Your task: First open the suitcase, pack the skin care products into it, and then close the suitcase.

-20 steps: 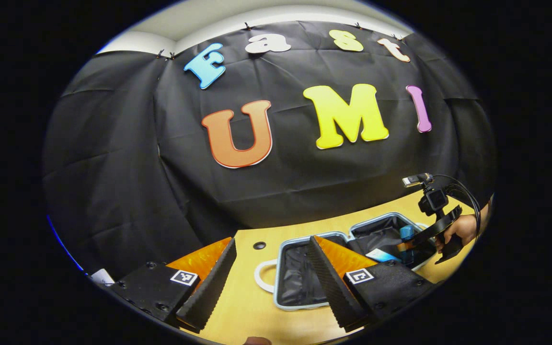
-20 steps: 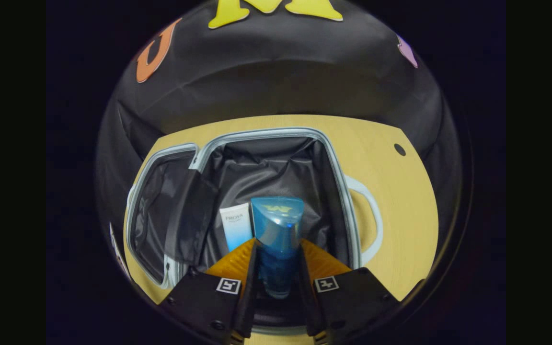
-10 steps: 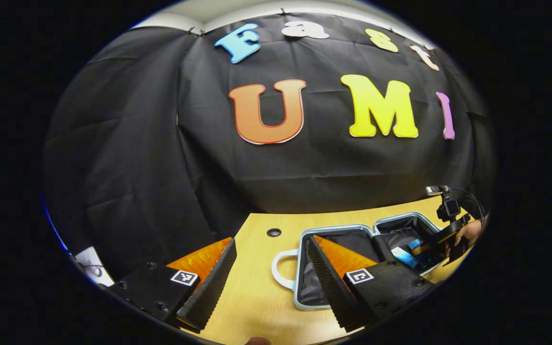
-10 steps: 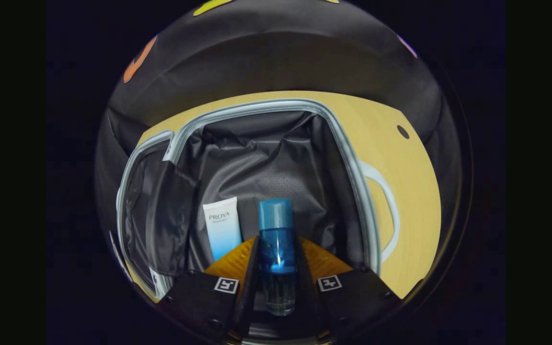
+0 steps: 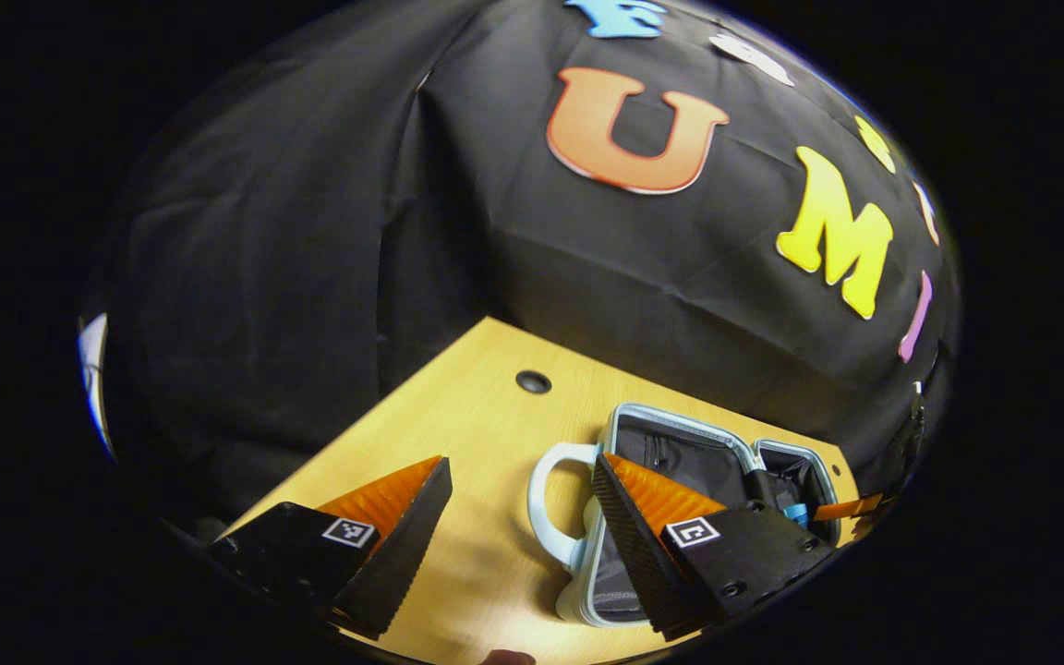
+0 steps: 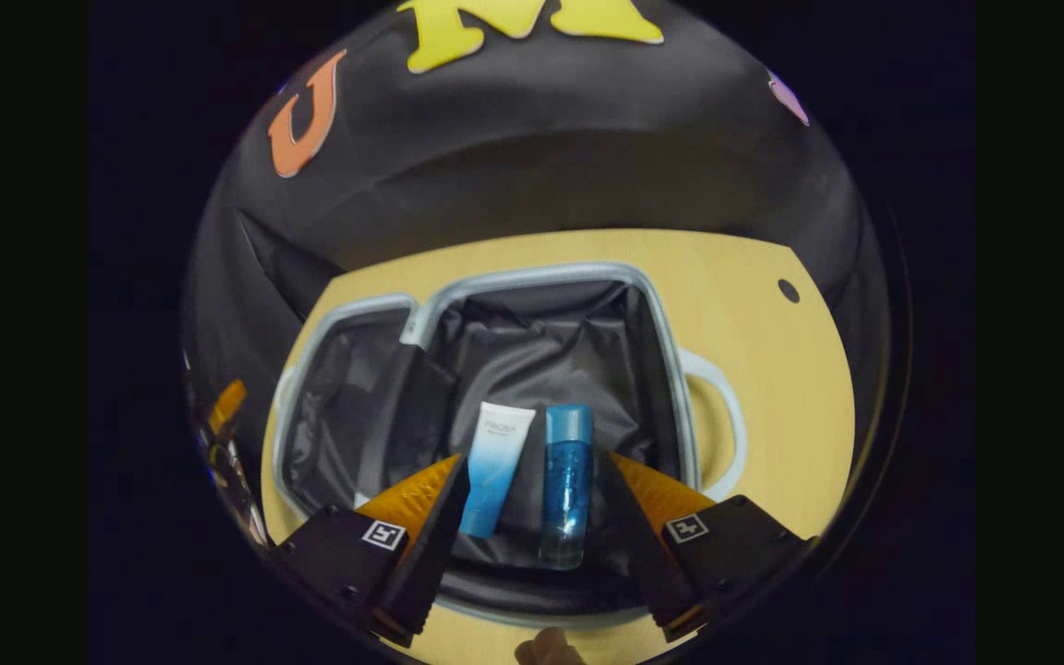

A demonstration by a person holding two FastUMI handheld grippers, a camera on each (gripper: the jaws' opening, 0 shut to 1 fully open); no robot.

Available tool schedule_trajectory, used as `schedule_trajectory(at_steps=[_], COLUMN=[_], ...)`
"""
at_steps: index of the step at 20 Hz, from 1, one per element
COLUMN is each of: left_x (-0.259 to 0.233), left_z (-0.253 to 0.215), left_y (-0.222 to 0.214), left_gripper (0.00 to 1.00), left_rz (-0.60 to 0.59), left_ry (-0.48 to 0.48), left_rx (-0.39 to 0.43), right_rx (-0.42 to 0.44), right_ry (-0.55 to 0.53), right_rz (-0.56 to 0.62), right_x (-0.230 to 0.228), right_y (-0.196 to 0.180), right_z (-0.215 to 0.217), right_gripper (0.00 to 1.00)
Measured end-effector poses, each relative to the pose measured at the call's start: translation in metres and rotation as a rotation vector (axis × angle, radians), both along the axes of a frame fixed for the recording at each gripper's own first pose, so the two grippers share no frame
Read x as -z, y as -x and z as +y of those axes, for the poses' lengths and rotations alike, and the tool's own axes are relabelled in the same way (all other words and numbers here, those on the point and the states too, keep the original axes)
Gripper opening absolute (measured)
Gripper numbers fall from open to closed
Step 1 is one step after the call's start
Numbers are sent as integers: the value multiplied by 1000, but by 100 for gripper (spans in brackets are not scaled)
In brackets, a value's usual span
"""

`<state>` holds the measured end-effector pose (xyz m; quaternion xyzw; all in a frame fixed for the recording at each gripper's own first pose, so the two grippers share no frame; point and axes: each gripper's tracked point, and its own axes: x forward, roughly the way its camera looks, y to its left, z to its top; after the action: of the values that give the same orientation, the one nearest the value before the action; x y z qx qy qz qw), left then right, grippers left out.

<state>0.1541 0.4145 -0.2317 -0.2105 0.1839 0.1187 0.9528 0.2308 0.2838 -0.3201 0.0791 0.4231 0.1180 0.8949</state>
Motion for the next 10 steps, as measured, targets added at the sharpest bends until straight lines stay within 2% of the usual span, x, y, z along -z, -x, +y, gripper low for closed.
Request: schedule_trajectory(at_steps=[2, 3, 4, 5, 7, 8, 10], left_x=[26, 35, 41, 48, 68, 79, 79], left_z=[-5, -8, -12, -11, -13, -14, -21], left_y=[-5, -8, -10, -11, -14, -14, -22], left_gripper=[99, 99, 98, 98, 95, 87, 78], left_rz=[32, 39, 40, 53, 94, 123, 94], left_ry=[86, 136, 194, 245, 302, 320, 387], left_rx=[4, 7, 8, 1, -34, -50, -48], right_rx=[-11, -17, -13, -11, 3, 17, 58], right_ry=[-8, -12, -8, -5, 9, 13, 35], right_rz=[-66, -105, -150, -190, -261, -291, -356], right_x=[-44, -69, -94, -119, -162, -181, -218], right_y=[18, 28, 39, 51, 76, 88, 112], right_z=[-17, -26, -39, -53, -78, -90, -120], right_gripper=[80, 83, 80, 83, 83, 83, 83])
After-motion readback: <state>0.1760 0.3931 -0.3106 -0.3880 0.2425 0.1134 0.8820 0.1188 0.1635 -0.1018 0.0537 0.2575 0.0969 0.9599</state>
